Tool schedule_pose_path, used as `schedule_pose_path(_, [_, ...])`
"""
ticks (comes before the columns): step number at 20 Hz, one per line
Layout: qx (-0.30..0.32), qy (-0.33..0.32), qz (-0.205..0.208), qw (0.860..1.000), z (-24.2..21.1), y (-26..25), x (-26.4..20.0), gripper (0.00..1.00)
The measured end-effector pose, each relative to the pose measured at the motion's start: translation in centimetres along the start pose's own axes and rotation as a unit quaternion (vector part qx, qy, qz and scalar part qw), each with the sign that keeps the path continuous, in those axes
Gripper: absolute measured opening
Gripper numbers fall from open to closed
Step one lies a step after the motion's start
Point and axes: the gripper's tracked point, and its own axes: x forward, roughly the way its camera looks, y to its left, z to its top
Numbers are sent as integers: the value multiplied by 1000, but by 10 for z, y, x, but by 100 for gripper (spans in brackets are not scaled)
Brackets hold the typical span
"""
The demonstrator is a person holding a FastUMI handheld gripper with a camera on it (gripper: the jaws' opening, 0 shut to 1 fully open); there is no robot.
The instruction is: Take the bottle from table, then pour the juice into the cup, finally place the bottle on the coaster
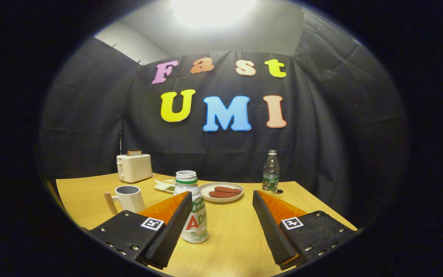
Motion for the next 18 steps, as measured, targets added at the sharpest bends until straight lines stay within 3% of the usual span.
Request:
schedule_pose_path(5, [23, 8, 37, 999, -16, 35, 15, 95])
schedule_pose_path(18, [11, 55, 38, 998, -61, 55, 72, 96])
